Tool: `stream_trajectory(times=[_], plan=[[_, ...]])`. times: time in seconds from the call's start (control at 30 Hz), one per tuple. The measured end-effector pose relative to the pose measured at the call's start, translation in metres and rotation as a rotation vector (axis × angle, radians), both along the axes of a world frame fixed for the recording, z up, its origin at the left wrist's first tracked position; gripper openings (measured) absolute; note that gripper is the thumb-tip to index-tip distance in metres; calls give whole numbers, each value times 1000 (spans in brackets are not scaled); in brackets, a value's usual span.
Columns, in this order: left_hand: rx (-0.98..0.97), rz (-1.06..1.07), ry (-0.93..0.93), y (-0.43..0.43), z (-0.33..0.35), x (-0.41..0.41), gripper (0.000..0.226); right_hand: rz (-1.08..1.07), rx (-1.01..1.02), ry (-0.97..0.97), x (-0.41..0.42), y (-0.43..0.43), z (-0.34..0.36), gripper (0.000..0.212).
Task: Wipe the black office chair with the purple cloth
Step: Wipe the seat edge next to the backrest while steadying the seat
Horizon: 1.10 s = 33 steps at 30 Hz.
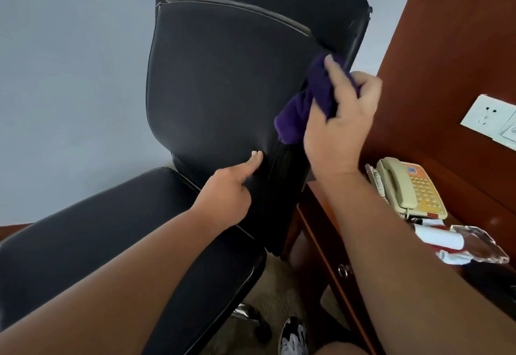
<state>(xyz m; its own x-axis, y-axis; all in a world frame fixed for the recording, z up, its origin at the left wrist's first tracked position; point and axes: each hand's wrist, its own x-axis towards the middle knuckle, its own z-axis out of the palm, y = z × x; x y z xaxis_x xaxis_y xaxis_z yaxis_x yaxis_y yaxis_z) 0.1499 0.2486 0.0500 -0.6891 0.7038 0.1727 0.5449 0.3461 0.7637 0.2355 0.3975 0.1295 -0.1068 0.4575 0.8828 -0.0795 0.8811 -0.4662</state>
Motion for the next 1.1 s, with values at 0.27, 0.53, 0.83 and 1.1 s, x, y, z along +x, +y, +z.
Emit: stream_trajectory(times=[0.27,0.53,0.83,1.1], plan=[[30,-9,37,7,-3,-2,84,163,-561,-621,11,-27,-232,35],[0,-40,165,8,-12,-10,89,185,-992,-11,-24,-51,-156,22],[-82,-121,162,-30,-53,-25,87,87,-617,-630,4,-36,-223,32],[-664,122,23,-87,-166,-47,74,32,-608,-978,22,-17,-250,33]])
